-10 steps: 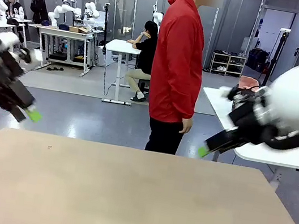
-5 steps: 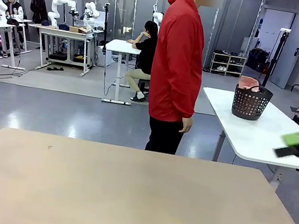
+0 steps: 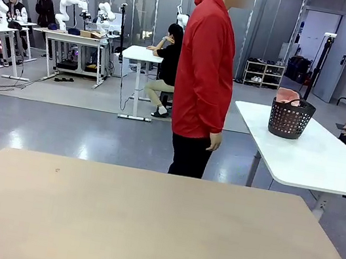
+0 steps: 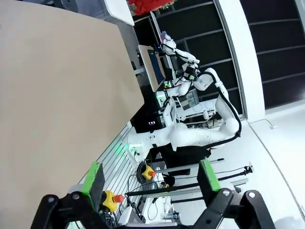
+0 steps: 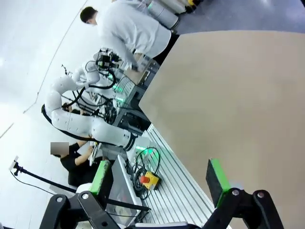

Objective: Fold the towel.
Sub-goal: Grab the top end of the 100 cm Hotel Towel extended by the human.

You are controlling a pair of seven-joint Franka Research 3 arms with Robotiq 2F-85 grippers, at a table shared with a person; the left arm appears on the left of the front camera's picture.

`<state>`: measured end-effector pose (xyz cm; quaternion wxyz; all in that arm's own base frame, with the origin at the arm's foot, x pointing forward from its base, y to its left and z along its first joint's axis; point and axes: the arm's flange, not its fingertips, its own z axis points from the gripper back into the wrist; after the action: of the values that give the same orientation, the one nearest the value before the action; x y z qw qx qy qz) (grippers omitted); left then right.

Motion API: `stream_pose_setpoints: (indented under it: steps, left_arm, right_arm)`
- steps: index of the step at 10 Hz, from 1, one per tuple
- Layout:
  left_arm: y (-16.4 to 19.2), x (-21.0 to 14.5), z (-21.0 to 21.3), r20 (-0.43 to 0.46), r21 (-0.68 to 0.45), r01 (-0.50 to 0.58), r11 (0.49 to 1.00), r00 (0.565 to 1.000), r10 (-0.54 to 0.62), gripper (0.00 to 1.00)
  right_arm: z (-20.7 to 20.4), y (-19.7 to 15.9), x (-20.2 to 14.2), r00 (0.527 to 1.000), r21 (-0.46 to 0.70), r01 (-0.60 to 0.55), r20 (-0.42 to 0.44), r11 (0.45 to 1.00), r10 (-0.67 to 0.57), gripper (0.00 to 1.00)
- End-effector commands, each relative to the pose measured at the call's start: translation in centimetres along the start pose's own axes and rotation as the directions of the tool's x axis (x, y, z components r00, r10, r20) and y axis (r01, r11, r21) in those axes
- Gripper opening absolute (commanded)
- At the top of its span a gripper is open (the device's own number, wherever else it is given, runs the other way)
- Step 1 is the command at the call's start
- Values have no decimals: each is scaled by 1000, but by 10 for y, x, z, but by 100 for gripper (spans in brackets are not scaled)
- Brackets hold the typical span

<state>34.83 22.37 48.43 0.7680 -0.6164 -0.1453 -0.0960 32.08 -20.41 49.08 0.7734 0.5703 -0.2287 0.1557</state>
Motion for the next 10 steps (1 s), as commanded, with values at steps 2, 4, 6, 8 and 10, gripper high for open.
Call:
stream_pose_setpoints:
  steps: [2, 4, 6, 8, 10]
  left_arm:
    - [0, 0, 0, 0, 0, 0, 1000, 1000, 0, 100]
    - [0, 0, 0, 0, 0, 0, 1000, 1000, 0, 100]
    - [0, 0, 0, 0, 0, 0, 1000, 1000, 0, 100]
    - [0, 0, 0, 0, 0, 0, 1000, 1000, 0, 100]
    - [0, 0, 0, 0, 0, 0, 1000, 1000, 0, 100]
  right_arm:
    - [0, 0, 0, 1000, 0, 0, 0, 1000, 0, 100]
    - [0, 0, 0, 1000, 0, 0, 0, 1000, 0, 100]
    - [0, 0, 0, 1000, 0, 0, 0, 1000, 0, 100]
    - [0, 0, 0, 1000, 0, 0, 0, 1000, 0, 100]
    - [0, 0, 0, 1000, 0, 0, 0, 1000, 0, 100]
